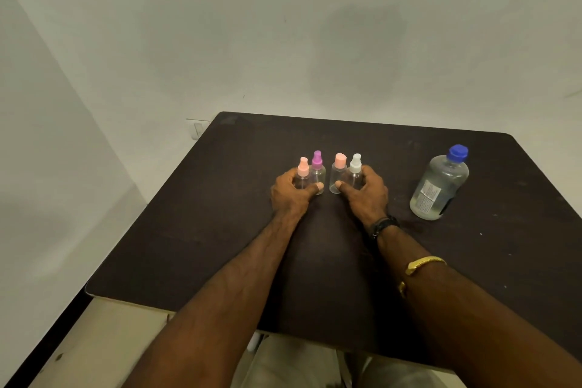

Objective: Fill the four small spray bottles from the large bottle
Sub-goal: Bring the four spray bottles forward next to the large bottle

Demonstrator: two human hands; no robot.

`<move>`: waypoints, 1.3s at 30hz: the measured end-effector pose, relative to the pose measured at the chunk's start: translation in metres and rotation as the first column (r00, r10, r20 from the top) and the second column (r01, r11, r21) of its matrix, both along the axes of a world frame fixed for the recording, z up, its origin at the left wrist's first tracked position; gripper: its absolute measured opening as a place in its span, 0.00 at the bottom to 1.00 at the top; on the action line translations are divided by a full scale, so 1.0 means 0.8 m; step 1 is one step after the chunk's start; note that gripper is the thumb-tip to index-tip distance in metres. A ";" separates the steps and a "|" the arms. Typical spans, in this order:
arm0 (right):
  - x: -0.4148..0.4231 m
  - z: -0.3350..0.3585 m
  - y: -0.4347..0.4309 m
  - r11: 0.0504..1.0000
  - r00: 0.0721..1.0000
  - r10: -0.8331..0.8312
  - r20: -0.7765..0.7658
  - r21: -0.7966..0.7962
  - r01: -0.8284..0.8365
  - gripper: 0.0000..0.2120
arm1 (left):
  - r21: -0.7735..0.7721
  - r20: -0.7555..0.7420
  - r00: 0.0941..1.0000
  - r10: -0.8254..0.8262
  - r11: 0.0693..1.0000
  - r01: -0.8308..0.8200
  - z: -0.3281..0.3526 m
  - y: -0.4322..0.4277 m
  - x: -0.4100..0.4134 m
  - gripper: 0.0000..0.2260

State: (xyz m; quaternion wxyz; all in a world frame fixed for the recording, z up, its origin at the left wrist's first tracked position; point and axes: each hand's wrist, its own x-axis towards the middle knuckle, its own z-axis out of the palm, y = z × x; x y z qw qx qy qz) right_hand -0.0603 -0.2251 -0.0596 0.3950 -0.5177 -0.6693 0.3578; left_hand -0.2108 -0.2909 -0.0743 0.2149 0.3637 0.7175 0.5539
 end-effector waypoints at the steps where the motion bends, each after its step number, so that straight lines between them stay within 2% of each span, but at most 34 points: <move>1: 0.000 0.000 0.000 1.000 1.000 0.002 0.004 0.003 -0.002 0.18 | -0.003 0.003 1.000 -0.002 1.000 0.002 0.001 -0.002 0.000 0.22; 10: 0.015 0.002 -0.005 0.999 1.000 -0.009 0.008 0.050 0.008 0.19 | 0.013 0.027 1.000 -0.008 1.000 0.007 0.005 -0.014 -0.001 0.22; 23: 0.025 0.004 -0.004 0.998 0.998 -0.052 0.020 0.023 0.051 0.24 | -0.059 -0.009 1.000 0.028 0.998 -0.029 0.006 -0.023 0.010 0.26; 32: 0.026 0.013 -0.008 0.996 0.998 -0.049 -0.038 0.072 0.051 0.29 | -0.008 0.005 0.999 0.034 0.999 -0.034 0.011 -0.028 0.013 0.38; 35: 0.026 0.022 -0.005 0.991 0.997 -0.050 -0.065 0.122 0.057 0.30 | 0.027 -0.047 0.997 0.066 0.998 -0.065 0.018 -0.026 0.013 0.43; 39: 0.024 0.038 -0.005 0.979 0.996 -0.053 -0.075 0.190 0.066 0.32 | 0.103 -0.095 0.988 0.123 0.988 -0.113 0.037 -0.022 0.014 0.43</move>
